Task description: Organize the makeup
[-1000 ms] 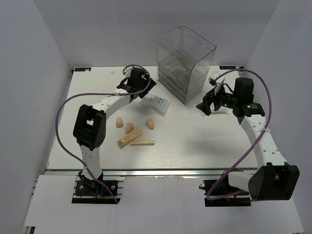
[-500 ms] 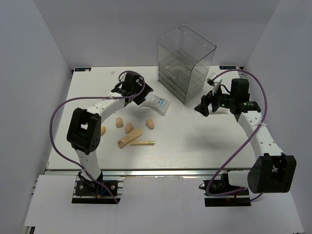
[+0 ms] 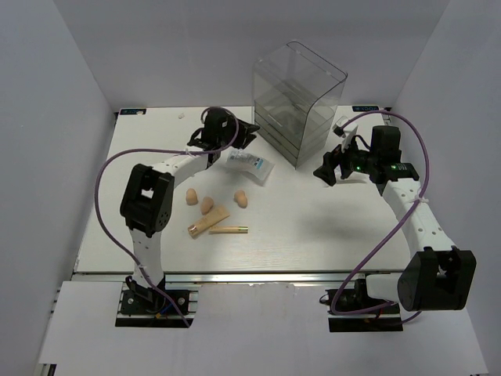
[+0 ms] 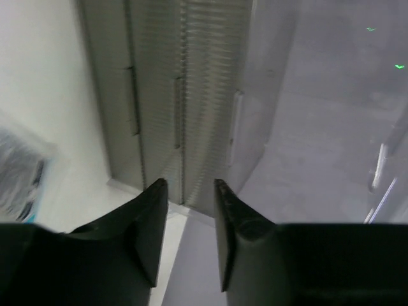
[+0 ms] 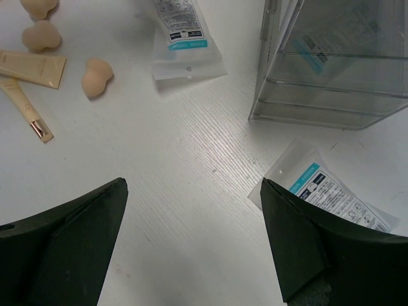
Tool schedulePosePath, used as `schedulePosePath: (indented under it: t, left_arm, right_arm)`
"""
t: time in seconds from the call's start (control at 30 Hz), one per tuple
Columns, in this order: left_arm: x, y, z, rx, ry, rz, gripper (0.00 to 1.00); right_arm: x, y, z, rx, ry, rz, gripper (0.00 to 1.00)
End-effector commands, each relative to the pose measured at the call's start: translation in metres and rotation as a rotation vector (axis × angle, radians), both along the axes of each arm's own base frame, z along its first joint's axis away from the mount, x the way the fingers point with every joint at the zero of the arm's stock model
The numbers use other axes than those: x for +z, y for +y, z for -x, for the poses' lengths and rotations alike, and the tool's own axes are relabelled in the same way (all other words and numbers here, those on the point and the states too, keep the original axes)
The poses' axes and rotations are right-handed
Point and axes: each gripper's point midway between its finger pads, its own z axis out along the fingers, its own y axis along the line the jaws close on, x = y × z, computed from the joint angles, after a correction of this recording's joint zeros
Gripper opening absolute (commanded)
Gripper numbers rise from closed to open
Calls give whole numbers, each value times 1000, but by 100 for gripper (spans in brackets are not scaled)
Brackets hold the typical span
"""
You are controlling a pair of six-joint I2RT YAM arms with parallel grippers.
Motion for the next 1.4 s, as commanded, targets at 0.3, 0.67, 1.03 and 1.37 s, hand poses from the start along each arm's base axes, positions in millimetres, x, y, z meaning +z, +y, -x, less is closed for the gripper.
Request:
schedulePosePath:
  t: [0.3, 0.67, 1.03, 1.37]
  left_arm:
    - [58, -48, -48, -53, -354, 328, 39]
    - [53, -48, -55, -42, -408, 377, 42]
    - [26, -55, -59, -63, -350, 322, 40]
    - [15, -69, -69, -98, -334, 286, 39]
  right_arm:
    - [17, -3, -9, -19, -67, 2, 90]
    - [12, -4, -11, -20, -58, 12, 89]
    - [13, -4, -14, -20, -67, 20, 89]
    - [15, -5, -15, -24, -75, 25, 89]
